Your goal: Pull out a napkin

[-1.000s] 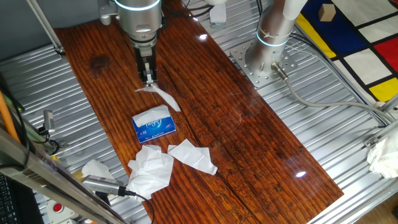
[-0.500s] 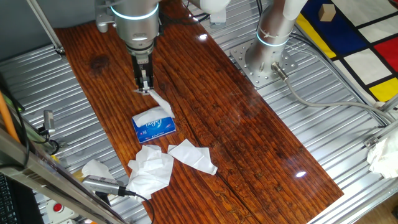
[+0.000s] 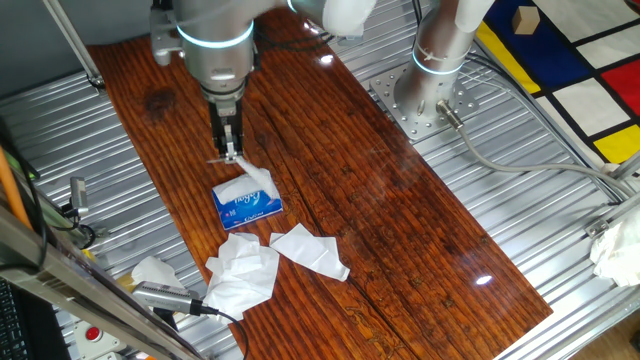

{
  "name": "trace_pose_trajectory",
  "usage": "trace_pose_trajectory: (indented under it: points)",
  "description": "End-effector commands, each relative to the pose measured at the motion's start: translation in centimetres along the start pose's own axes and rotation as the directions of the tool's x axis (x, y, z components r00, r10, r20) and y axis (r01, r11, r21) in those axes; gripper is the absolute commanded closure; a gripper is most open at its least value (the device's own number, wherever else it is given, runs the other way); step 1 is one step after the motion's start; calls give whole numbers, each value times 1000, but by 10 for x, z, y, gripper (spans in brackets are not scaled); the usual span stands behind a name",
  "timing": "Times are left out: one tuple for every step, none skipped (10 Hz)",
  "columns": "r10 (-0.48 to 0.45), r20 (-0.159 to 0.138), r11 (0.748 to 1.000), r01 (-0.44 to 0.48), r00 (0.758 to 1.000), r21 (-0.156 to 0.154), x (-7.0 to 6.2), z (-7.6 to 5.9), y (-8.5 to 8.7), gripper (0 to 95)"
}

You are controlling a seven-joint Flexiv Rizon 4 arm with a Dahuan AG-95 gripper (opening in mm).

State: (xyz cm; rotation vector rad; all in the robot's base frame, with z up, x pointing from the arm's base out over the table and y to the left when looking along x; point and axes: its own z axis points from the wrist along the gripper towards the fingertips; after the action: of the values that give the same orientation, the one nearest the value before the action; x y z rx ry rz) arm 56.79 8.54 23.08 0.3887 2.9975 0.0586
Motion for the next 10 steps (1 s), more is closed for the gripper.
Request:
trace_pose_trajectory:
  points:
    - [-1,3,1000,1,1000,12,-3,0,7,950]
    - [-2,4,1000,2,1000,14,-4,0,9,950]
    - [-3,7,1000,2,1000,20,-5,-4,16,950]
    - [-3,12,1000,3,1000,21,-6,-4,19,950]
    - [-3,17,1000,3,1000,21,-7,-3,22,950]
    - [-4,26,1000,4,1000,24,-8,-1,23,950]
    - [-4,36,1000,4,999,22,-8,2,23,950]
    - [-5,40,1000,4,999,21,-9,5,23,950]
    - [-5,41,1000,4,999,25,-10,9,22,950]
    - [-6,41,1000,5,999,28,-10,10,22,950]
